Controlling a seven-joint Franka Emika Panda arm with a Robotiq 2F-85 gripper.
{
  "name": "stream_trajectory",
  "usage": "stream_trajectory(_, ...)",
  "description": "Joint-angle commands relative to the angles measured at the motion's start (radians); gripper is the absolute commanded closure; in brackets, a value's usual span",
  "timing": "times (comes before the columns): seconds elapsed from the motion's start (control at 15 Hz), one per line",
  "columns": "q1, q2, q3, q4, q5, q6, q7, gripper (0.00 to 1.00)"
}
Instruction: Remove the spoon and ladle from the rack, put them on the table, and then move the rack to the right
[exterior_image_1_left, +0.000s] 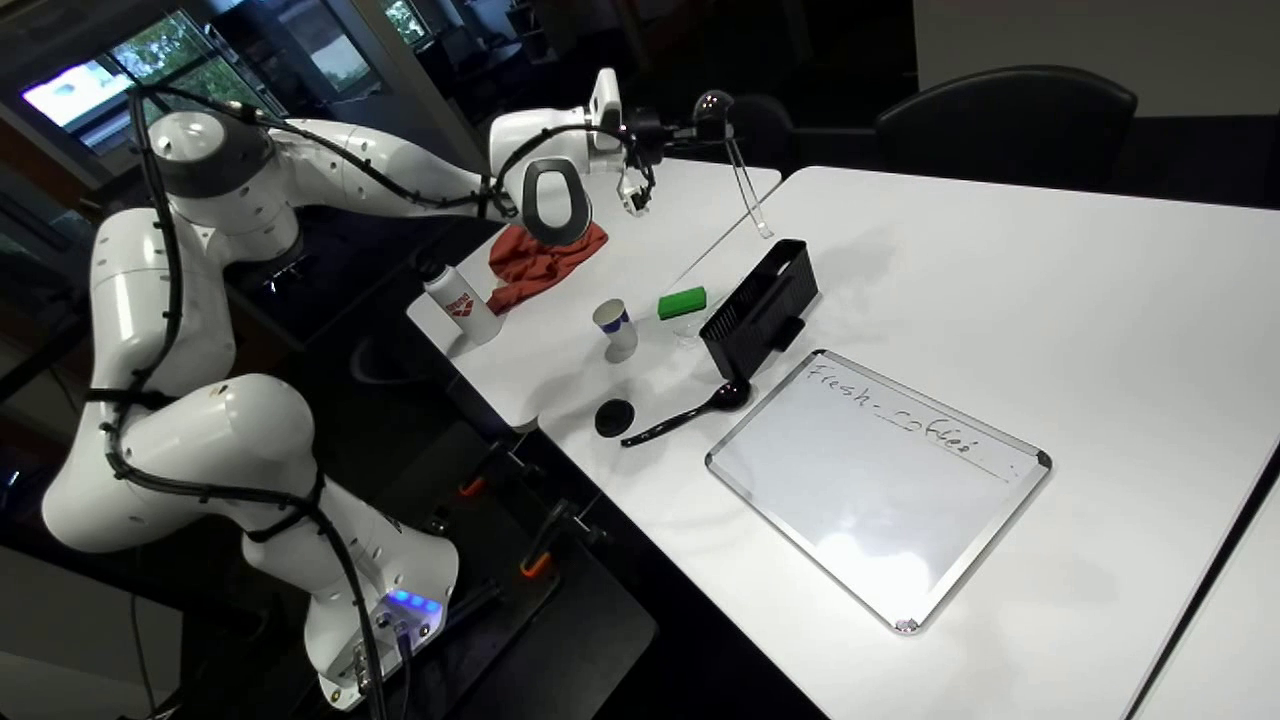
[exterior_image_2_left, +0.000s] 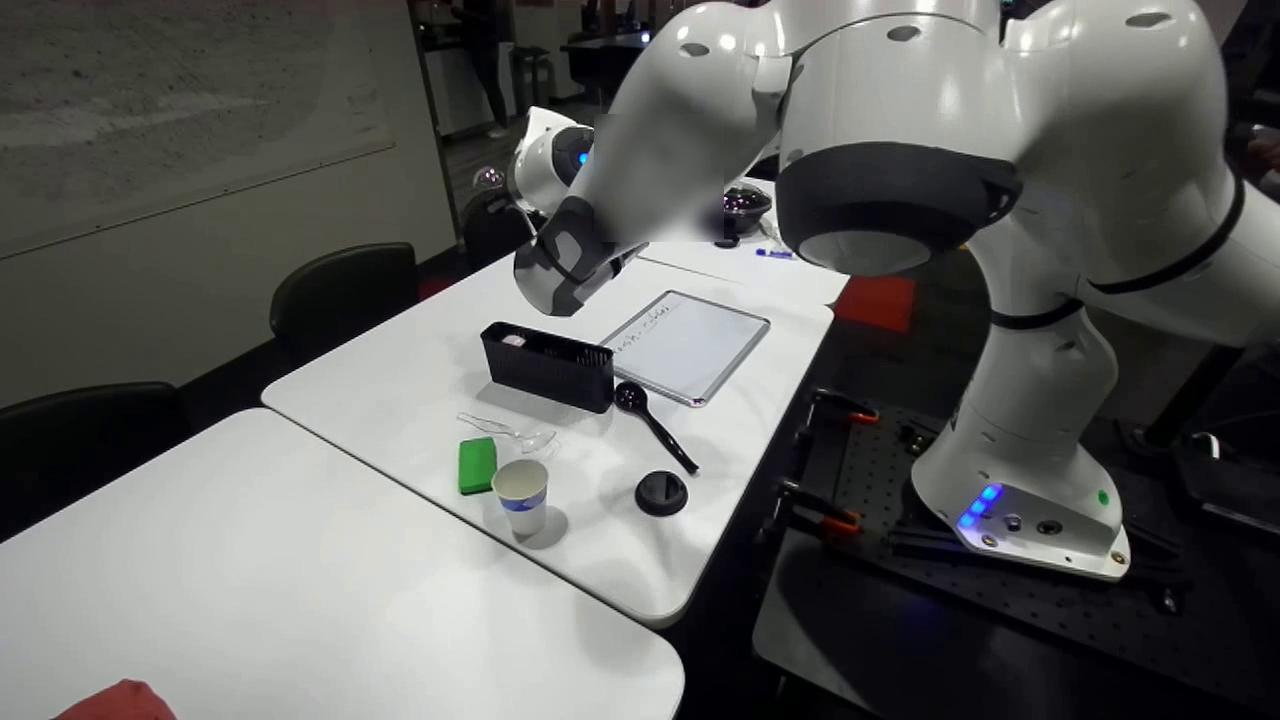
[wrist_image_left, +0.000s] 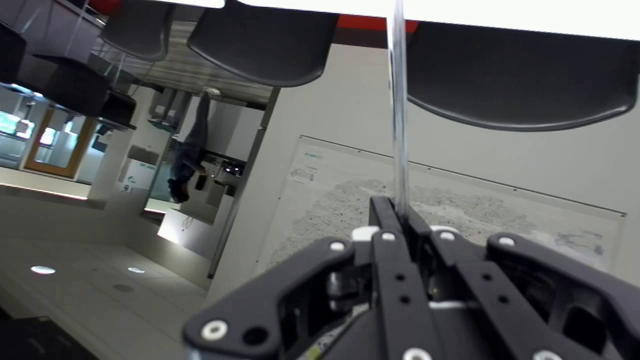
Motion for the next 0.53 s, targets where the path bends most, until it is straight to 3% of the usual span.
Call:
stream_trajectory(0.0,-0.059,0.094,-0.082,0.066,0.073,-0.093,0.036,0.99)
stream_trajectory(0.47,-0.212,0.21,-0.193,0.166,0.135,-0.335,0.137,0.99)
